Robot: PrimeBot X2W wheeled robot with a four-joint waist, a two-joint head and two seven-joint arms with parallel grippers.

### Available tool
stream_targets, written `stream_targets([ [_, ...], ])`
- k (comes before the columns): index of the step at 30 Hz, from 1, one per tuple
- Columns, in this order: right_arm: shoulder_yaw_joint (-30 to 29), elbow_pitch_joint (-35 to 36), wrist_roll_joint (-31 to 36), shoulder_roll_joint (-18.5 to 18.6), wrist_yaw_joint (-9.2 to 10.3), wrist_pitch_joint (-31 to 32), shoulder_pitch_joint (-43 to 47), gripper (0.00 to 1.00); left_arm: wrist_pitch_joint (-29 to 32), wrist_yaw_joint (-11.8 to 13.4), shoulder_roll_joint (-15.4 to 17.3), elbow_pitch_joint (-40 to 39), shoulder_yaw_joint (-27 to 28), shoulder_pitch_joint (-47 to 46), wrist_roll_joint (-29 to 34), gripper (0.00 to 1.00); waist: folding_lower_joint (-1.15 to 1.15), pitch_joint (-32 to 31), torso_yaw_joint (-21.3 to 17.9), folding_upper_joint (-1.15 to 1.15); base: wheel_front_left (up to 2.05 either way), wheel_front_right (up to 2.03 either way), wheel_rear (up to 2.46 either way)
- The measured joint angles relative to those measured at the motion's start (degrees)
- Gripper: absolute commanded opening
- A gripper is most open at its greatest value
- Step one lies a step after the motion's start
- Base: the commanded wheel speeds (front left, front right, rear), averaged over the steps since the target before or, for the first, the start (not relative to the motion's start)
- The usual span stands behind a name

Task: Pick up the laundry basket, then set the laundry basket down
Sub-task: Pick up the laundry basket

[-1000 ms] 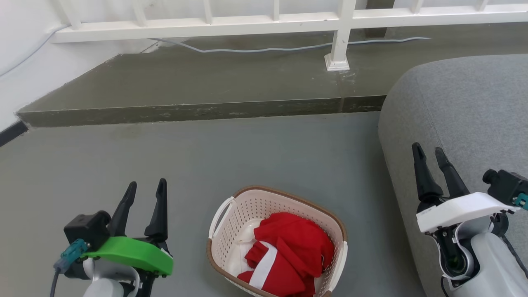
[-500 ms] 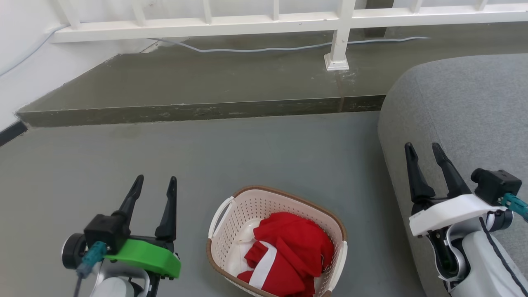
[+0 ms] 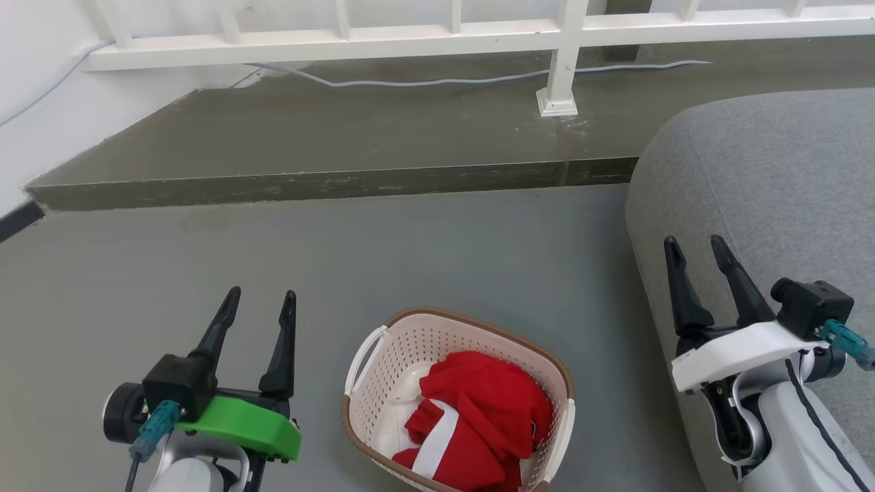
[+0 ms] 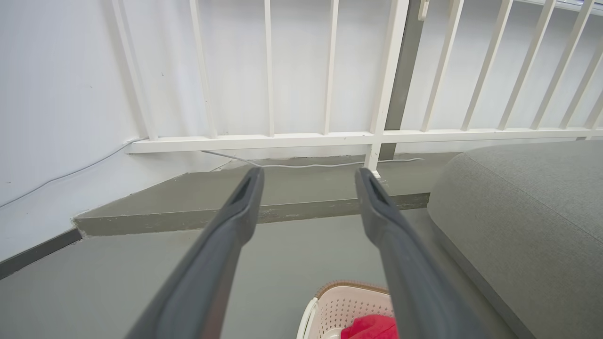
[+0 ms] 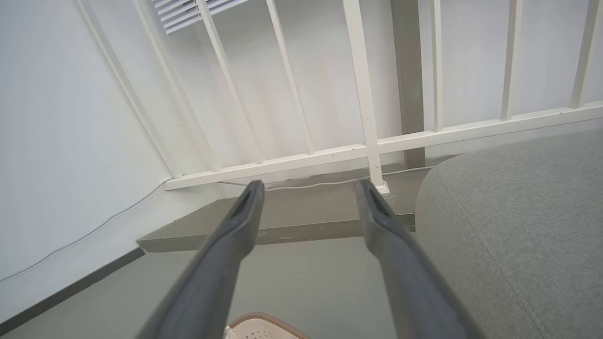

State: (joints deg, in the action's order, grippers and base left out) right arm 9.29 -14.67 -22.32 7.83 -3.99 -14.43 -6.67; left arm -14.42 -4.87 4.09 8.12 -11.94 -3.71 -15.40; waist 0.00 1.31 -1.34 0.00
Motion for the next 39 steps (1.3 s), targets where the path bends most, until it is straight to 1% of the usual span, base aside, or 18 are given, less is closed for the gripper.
stream_targets([
  [8, -0.32, -0.44, 0.75, -0.32, -0.2, 0.0, 0.0, 1.0, 0.0, -0.23, -0.38, -0.01, 0.57, -0.01, 0.04, 1.0, 0.0, 0.62, -0.23, 0.0, 0.0, 0.0, 0.0],
  [18, -1.1, -0.55, 1.15, -0.58, -0.73, 0.0, -0.02, 1.0, 0.0, -0.67, -0.87, 0.0, 0.71, -0.15, 0.04, 1.0, 0.0, 3.72, -1.06, 0.0, 0.0, 0.0, 0.0],
  [31, -1.99, 0.36, 1.15, -0.8, -1.05, 0.0, -2.64, 1.0, 0.0, -1.15, -0.98, 1.02, 0.99, -5.11, 0.04, 1.0, 0.0, 11.63, -2.11, 0.0, 0.0, 0.0, 0.0],
  [33, -2.05, 0.36, 1.12, -0.87, -1.49, 0.0, -3.29, 1.0, 0.0, -1.15, -0.98, 1.75, 1.09, -6.2, 0.04, 1.0, 0.0, 13.13, -2.24, 0.0, 0.0, 0.0, 0.0],
  [39, -1.81, 0.71, 1.12, -1.38, -1.8, -0.01, -5.86, 1.0, -0.01, -1.19, -0.82, 4.64, 2.02, -9.02, 0.04, 1.0, 0.0, 17.81, -2.65, 0.0, 0.0, 0.0, 0.0],
])
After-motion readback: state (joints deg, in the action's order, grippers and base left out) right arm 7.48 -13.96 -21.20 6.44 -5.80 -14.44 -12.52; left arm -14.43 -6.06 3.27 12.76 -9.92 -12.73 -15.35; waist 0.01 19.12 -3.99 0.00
